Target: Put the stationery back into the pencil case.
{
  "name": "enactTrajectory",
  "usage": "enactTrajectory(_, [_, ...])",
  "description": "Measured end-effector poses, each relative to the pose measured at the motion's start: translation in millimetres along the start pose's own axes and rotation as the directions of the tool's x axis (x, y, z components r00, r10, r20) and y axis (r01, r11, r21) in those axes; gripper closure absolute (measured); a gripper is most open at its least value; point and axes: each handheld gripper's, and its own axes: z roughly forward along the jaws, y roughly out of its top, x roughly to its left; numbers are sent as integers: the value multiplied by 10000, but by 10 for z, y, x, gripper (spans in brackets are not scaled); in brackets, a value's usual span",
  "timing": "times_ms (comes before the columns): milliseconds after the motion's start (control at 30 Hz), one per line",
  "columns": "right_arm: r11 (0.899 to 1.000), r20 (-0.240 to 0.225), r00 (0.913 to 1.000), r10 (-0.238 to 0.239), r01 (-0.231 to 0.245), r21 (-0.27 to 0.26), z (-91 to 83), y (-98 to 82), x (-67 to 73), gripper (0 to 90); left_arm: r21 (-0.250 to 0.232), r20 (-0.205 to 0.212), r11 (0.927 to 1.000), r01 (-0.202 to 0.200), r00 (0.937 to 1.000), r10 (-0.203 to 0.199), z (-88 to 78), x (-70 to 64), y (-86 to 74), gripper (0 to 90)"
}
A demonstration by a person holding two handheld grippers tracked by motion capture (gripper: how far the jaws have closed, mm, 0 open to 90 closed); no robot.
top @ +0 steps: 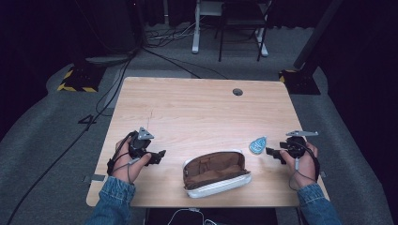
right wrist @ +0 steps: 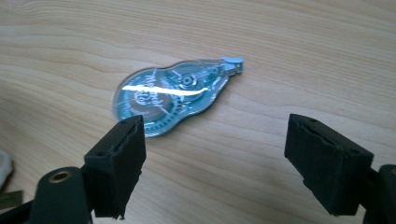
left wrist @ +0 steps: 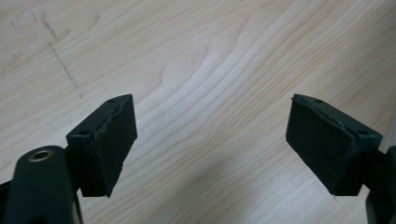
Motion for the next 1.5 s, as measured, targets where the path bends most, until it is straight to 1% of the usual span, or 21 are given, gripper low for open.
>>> enactTrajectory(33, [9997, -129, 9999, 42, -39, 228, 4, 38, 55, 211, 105, -61, 9999, 133, 9999, -132, 20, 16, -38, 166])
enactTrajectory(67, [9997, -129, 9999, 42, -39, 228, 4, 38, 55, 211, 123, -104, 9997, 190, 9998, -189, 32, 26, -60, 166])
enactTrajectory(133, [9990, -159, 9999, 64, -57, 453, 27, 82, 123, 207, 318, -182, 9991, 274, 9995, -269, 52, 56, -114, 167])
enactTrajectory(167, [9990, -159, 9999, 64, -57, 453, 27, 82, 123, 207, 365, -256, 9989, 308, 9992, -299, 63, 66, -139, 167])
enactTrajectory(267, [9981, -187, 9998, 85, -73, 617, 85, 117, 211, 207, 541, -454, 9978, 388, 9983, -364, 90, 99, -219, 167])
enactTrajectory(467, [9991, -209, 9995, 238, -231, 352, 190, 178, 309, 181, 722, -495, 9969, 299, 9984, -263, 157, 138, -319, 166])
enactTrajectory(533, [9990, -219, 9995, 231, -222, 383, 237, 204, 348, 184, 848, -613, 9964, 84, 9981, -32, 191, 160, -349, 167])
enactTrajectory(567, [9991, -148, 9998, 119, -113, 398, 274, 217, 365, 185, 840, -605, 9963, 172, 9981, -121, 209, 160, -366, 166])
enactTrajectory(600, [9991, -112, 9999, 77, -73, 428, 297, 225, 377, 183, 639, -533, 9975, 291, 9983, -257, 237, 171, -390, 167])
enactTrajectory(633, [9991, -112, 9999, 77, -73, 428, 297, 225, 377, 183, 639, -533, 9975, 291, 9983, -257, 237, 171, -390, 158])
enactTrajectory(667, [9986, 28, 10000, -90, 88, 518, 349, 235, 381, 177, 356, -355, 9978, 552, 9979, -540, 259, 183, -415, 157])
enactTrajectory(700, [9986, 28, 10000, -90, 88, 518, 349, 235, 381, 177, 356, -355, 9978, 552, 9979, -540, 259, 183, -415, 155])
enactTrajectory(800, [9980, 156, 9999, -64, 54, 637, 394, 243, 362, 173, 125, -409, 9985, 534, 9978, -528, 273, 202, -426, 154])
enactTrajectory(933, [9976, 275, 9996, -84, 65, 694, 425, 252, 361, 169, -172, -356, 9982, 579, 9977, -585, 308, 206, -435, 138])
enactTrajectory(967, [9975, 303, 9995, -110, 88, 700, 432, 253, 362, 168, -235, -339, 9979, 606, 9975, -614, 319, 202, -439, 129])
enactTrajectory(1000, [9976, 364, 9992, -163, 138, 674, 449, 256, 366, 165, -369, -299, 9978, 558, 9979, -569, 349, 201, -441, 85])
enactTrajectory(1133, [9983, 537, 9980, -339, 312, 494, 479, 264, 373, 162, -337, -277, 9980, 535, 9981, -544, 351, 203, -435, 73])
enactTrajectory(1167, [9990, 698, 9971, -313, 291, 325, 506, 272, 385, 161, -357, -304, 9979, 546, 9980, -557, 354, 201, -435, 73])
enactTrajectory(1333, [9992, 692, 9970, -342, 325, 252, 570, 282, 410, 159, -349, -324, 9978, 560, 9978, -572, 356, 198, -433, 71])
enactTrajectory(1400, [9985, 814, 9952, -543, 535, 116, 610, 282, 424, 156, -333, -367, 9980, 535, 9978, -547, 354, 196, -431, 70])
enactTrajectory(1500, [9958, 938, 9916, -893, 873, 258, 630, 293, 446, 156, -338, -361, 9979, 544, 9978, -556, 355, 193, -430, 70])
